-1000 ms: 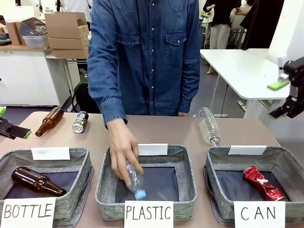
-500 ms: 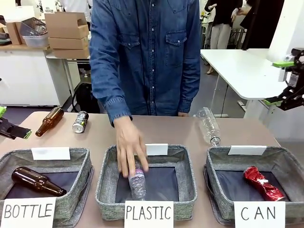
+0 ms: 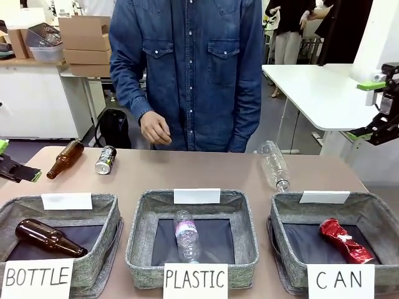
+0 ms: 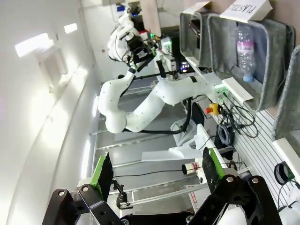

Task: Sort the can waste into the basket.
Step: Pick up the can waste from the table and place it in the right Fabric basket.

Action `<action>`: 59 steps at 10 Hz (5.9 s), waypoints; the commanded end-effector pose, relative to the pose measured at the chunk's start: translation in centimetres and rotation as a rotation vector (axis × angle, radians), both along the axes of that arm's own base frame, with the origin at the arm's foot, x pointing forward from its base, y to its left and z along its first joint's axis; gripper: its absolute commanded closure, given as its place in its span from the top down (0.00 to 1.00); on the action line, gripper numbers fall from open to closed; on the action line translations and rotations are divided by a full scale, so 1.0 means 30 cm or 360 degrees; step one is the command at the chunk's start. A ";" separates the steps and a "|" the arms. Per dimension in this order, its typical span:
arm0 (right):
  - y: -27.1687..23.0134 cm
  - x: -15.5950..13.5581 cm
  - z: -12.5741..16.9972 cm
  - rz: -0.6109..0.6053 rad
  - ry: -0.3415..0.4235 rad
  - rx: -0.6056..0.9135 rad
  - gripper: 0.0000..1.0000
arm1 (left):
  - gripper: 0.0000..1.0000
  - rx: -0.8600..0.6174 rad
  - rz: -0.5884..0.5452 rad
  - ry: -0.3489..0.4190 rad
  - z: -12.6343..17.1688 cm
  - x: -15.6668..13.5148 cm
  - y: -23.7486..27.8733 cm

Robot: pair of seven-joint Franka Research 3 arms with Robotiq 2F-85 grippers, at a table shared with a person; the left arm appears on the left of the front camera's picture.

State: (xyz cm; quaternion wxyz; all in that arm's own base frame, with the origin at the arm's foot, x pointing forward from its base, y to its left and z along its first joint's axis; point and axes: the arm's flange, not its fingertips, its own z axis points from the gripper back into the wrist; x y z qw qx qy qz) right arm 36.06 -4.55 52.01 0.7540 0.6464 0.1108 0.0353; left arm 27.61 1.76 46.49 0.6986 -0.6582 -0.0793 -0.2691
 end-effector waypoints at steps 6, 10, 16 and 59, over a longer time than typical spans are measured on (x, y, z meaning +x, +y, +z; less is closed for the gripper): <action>-0.011 -0.007 0.002 0.0031 -0.0025 -0.0008 1.00 | 1.00 -0.0032 0.0008 0.0000 0.010 -0.004 -0.008; -0.011 -0.007 0.002 0.0031 -0.0025 -0.0008 1.00 | 1.00 0.0313 0.0051 -0.0116 0.031 -0.027 -0.064; -0.011 -0.007 0.002 0.0031 -0.0025 -0.0008 1.00 | 1.00 0.1657 0.1231 -0.0211 0.045 0.238 -0.240; -0.011 -0.007 0.002 0.0031 -0.0025 -0.0008 1.00 | 0.00 0.1740 0.0149 -0.0816 0.182 0.215 -0.333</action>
